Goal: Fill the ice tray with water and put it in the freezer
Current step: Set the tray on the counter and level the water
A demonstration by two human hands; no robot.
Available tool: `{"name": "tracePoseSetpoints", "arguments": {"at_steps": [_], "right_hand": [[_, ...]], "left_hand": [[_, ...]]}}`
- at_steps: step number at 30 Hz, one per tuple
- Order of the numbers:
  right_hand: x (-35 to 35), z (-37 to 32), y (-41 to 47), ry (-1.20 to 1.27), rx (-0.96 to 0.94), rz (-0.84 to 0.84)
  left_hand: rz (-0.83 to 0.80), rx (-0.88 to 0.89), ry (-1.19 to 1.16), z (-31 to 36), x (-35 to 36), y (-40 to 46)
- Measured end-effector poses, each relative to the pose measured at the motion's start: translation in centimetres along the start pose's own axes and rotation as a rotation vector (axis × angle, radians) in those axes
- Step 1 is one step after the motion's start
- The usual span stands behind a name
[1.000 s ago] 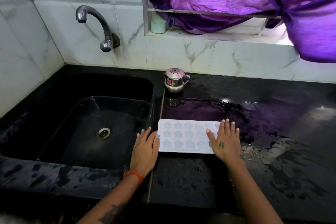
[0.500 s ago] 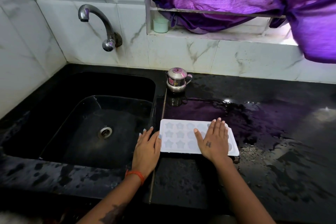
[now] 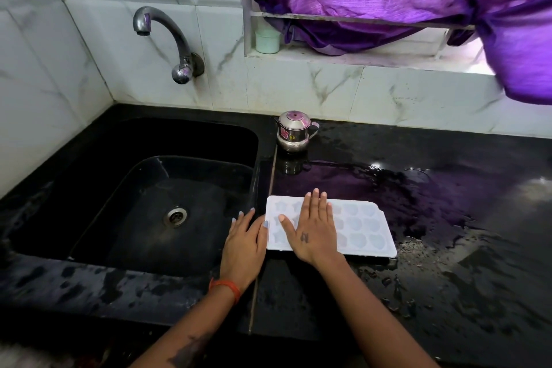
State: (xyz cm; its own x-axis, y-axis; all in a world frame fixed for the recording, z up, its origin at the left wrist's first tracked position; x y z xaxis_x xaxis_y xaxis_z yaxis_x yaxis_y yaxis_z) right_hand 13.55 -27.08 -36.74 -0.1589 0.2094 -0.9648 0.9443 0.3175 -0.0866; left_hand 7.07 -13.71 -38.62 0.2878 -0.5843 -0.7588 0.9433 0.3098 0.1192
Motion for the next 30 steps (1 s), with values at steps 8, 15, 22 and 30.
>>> {"name": "tracePoseSetpoints", "arguments": {"at_steps": [8,15,22,30], "right_hand": [[-0.2,-0.9,-0.1,-0.024,-0.139,-0.023],[0.2,-2.6,-0.4,-0.023,-0.335,-0.017],[0.0,-2.8,-1.8,-0.002,-0.444,0.007],[0.7,-1.5,-3.6,-0.109,-0.461,0.008]], "left_hand": [[0.008,0.001,0.001,0.1,0.0,0.0],[-0.013,-0.015,0.014,0.2,0.0,0.0],[0.002,-0.013,0.017,0.4,0.0,-0.1],[0.001,-0.020,0.025,0.4,0.0,-0.1]]}}
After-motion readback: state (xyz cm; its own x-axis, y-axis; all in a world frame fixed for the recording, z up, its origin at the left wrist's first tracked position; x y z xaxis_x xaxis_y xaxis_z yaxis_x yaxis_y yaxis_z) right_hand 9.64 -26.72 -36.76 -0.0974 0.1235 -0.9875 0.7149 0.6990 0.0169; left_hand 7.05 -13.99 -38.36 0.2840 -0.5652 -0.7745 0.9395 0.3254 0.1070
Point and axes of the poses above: each hand's wrist, its own y-axis towards the middle knuckle, its own x-axis out of the palm, z = x × y, the point moved 3 cm from there along y, towards the middle knuckle, and after that the axes turned 3 degrees about -x, right-handed, at the moved point
